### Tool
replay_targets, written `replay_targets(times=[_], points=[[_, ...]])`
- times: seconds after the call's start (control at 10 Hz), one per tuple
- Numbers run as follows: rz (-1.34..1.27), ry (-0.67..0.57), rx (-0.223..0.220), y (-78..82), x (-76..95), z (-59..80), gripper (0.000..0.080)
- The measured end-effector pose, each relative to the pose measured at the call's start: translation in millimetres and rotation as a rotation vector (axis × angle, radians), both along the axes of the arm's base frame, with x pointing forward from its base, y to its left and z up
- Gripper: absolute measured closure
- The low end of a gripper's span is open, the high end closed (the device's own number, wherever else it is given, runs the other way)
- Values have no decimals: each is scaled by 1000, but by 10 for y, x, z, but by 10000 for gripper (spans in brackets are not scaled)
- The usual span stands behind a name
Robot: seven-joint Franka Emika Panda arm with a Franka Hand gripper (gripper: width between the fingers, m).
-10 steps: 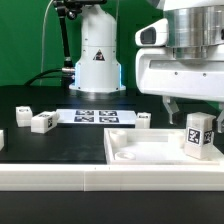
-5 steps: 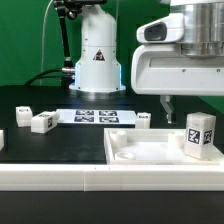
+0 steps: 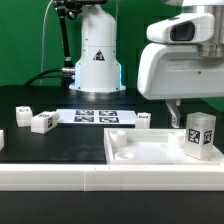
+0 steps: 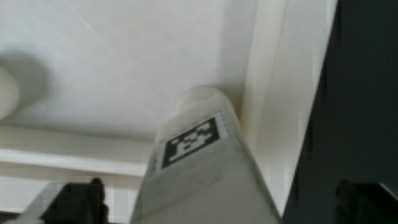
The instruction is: Assemble one leg
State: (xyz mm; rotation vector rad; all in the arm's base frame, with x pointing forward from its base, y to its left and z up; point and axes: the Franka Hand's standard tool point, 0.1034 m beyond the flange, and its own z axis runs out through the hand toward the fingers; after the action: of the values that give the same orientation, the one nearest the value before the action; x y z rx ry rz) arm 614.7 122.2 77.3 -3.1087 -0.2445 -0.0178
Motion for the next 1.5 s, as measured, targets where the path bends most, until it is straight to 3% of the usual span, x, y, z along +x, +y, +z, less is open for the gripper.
replay_targets(times=[0.4, 0.6, 0.9, 1.0, 1.3, 1.5], points=[[107, 2, -1, -59, -6, -18, 160], [107, 2, -1, -61, -6, -19, 473], [88, 3, 0, -67, -5, -21, 509], [6, 8, 25, -107, 8, -15, 509], [-483, 8, 95, -104, 12, -37, 509], [-687, 14, 102, -87, 23, -40, 508]])
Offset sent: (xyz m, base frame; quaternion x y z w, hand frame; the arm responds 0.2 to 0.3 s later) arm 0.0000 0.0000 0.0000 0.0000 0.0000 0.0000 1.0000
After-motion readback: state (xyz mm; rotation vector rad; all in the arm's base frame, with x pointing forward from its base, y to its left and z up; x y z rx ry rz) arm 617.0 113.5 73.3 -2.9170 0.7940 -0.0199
